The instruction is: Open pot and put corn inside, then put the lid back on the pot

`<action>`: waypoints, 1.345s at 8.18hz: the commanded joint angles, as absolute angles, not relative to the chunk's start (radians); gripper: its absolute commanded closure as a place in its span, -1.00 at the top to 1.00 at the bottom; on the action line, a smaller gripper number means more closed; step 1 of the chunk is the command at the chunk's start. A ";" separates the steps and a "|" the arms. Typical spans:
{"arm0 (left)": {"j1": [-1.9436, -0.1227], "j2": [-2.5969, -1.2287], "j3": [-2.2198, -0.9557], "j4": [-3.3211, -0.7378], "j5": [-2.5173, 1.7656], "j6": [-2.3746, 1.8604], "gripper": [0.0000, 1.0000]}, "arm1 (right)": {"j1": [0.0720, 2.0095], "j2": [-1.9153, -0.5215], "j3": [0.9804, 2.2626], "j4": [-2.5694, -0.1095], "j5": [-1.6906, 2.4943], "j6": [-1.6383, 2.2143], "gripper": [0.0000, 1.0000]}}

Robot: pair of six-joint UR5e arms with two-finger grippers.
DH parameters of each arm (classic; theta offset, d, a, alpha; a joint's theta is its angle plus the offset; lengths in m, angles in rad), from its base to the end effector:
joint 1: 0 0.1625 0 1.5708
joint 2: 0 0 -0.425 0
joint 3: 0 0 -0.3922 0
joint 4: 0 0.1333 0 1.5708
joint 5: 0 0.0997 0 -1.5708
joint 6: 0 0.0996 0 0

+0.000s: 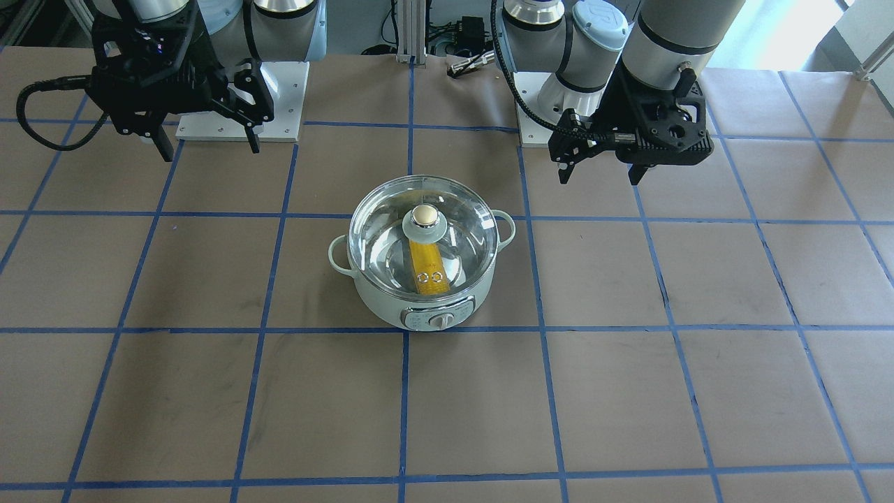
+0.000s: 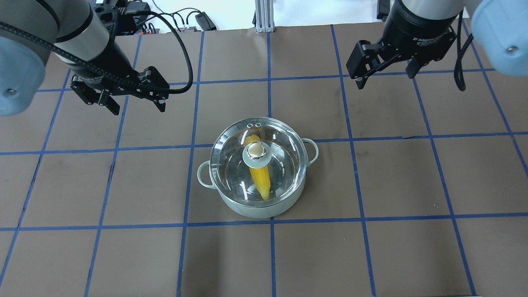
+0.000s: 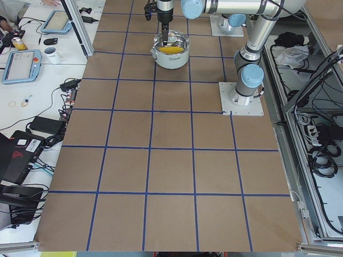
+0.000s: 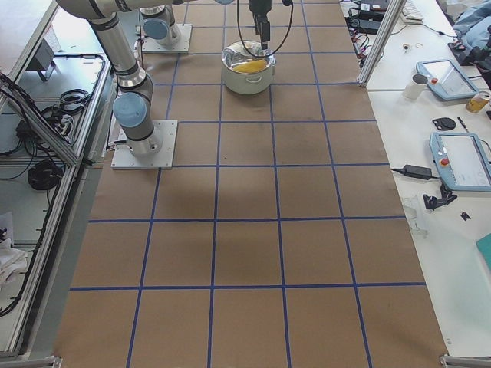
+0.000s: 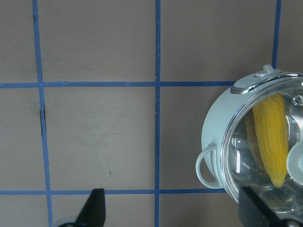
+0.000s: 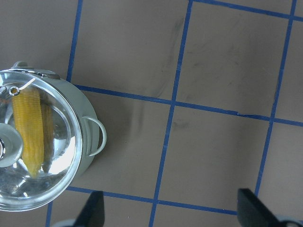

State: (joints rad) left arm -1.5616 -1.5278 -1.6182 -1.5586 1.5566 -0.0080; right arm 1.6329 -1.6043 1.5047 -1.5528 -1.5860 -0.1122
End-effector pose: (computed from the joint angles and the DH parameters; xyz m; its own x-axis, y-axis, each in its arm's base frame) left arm -0.1303 -0.4756 0.4866 -0.9998 -0.0171 0.0143 -0.0172 0.9998 -0.0077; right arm 0.1615 -0.4744 0.5351 -0.9848 -0.1718 0.0242 -0.1732 0.9817 -0.0793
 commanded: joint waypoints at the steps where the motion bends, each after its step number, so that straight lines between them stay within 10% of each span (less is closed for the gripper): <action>1: -1.562 -1.528 -1.618 -1.560 1.559 -0.008 1.00 | 1.631 -1.603 1.505 -1.563 -1.586 -0.140 1.00; 11: -1.560 -1.531 -1.620 -1.560 1.563 -0.006 1.00 | 1.632 -1.605 1.506 -1.551 -1.586 -0.138 1.00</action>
